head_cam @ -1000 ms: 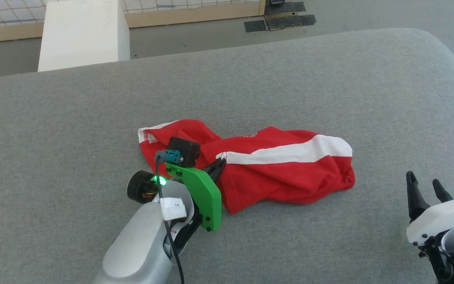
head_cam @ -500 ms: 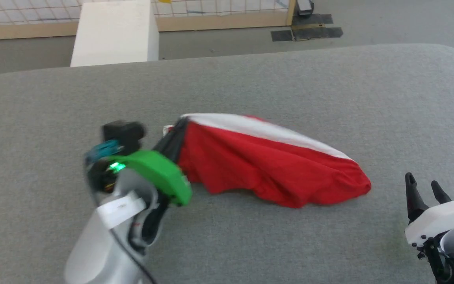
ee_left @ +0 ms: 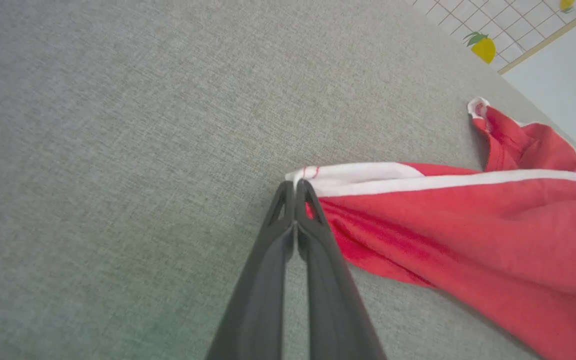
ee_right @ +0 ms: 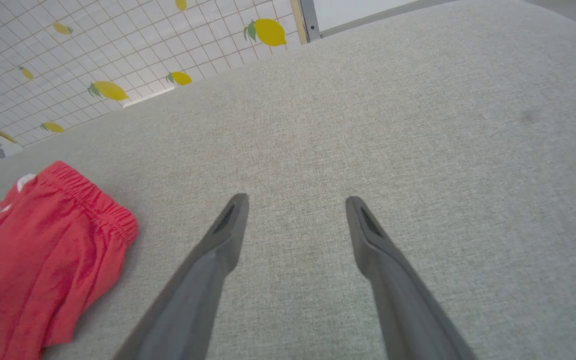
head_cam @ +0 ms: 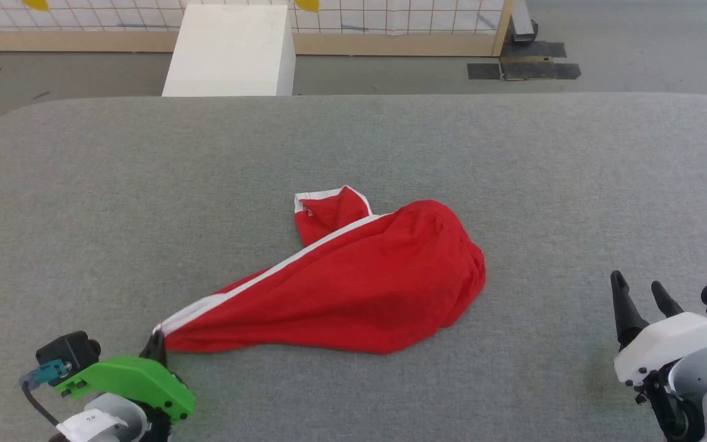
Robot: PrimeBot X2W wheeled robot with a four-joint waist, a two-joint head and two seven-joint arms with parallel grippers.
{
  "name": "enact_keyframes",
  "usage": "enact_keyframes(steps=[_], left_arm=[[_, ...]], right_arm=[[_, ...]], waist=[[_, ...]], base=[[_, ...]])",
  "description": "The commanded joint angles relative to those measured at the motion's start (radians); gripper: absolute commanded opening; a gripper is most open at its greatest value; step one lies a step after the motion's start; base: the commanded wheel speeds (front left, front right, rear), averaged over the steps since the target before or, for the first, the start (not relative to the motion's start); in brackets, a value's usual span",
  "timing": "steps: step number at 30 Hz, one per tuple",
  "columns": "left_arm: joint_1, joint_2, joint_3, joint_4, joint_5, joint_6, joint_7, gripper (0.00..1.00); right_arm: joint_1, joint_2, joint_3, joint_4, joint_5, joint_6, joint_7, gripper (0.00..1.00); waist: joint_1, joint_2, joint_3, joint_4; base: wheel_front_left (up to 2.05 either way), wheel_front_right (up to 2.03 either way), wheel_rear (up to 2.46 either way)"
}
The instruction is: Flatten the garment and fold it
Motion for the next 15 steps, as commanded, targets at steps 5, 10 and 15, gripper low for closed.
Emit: enact_keyframes(steps=[5,10,15], left_arm=[[-0.047,0.017,0.002,-0.062,0.068,-0.045,-0.162,1.00],[-0.053,0.032,-0.014,-0.095,0.210,-0.036,-0.360,1.00],[-0.026,0.005,-0.039,-0.105,0.280,-0.035,-0.390,1.00]], right_arm=[[-0.018,0.000,0.039,-0.025,-0.013,-0.002,0.013,1.00],[-0.073,0.000,0.145,-0.047,-0.095,-0.002,0.110,1.00],[-0.149,0.000,0.270,-0.011,-0.181,-0.002,0.281,1.00]], waist=[[0.0000,0.0000,-0.005,0.026],[0.0000,0.0000,-0.004,0.036],[0.0000,0.0000,0.012,0.057]], base=[[0.00,0.00,0.00],[0.00,0.00,0.00],[0.00,0.00,0.00]])
